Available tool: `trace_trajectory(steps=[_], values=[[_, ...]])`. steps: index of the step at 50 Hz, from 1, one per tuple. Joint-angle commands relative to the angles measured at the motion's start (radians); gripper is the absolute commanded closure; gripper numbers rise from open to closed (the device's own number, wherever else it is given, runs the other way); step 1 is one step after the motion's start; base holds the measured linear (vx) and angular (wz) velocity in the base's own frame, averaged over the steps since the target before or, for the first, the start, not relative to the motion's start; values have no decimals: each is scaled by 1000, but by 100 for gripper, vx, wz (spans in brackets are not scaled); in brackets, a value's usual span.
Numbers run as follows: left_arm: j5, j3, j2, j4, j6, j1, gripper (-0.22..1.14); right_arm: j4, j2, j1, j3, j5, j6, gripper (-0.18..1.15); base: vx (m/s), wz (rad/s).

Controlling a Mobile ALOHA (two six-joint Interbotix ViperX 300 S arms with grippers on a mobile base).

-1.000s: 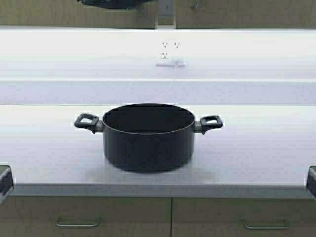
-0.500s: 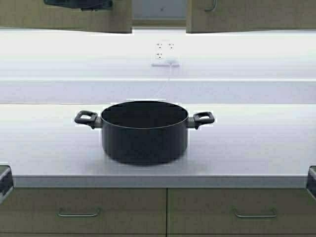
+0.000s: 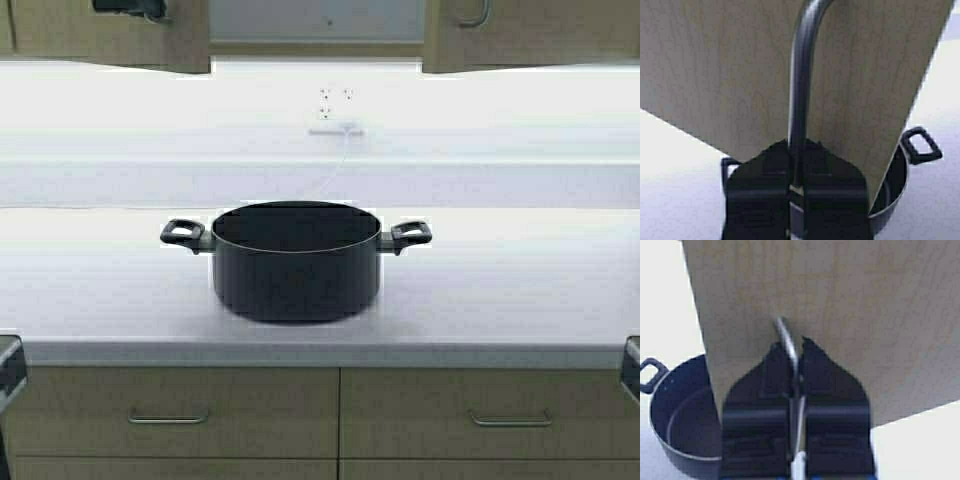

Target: Open the cabinet, put the pot inside, then close it

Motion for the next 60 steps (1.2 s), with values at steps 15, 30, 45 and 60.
trace_trajectory(steps=[15,30,45,60], values=[[118,-58,-55,95,-6,54,6,-20,-12,-80,-58,264,29,-13,-6,0],[337,-60,-129,101,-2,54,-1,-72,-152,-84,-58,535,32,1,-5,1],[426,-89,-187,106,5,-118,94,-48,-206,55,-84,589,28,81,-4,3],[152,-212,130,106,-14,-311,88,-49,28,224,-164,189,31,90,-6,7]])
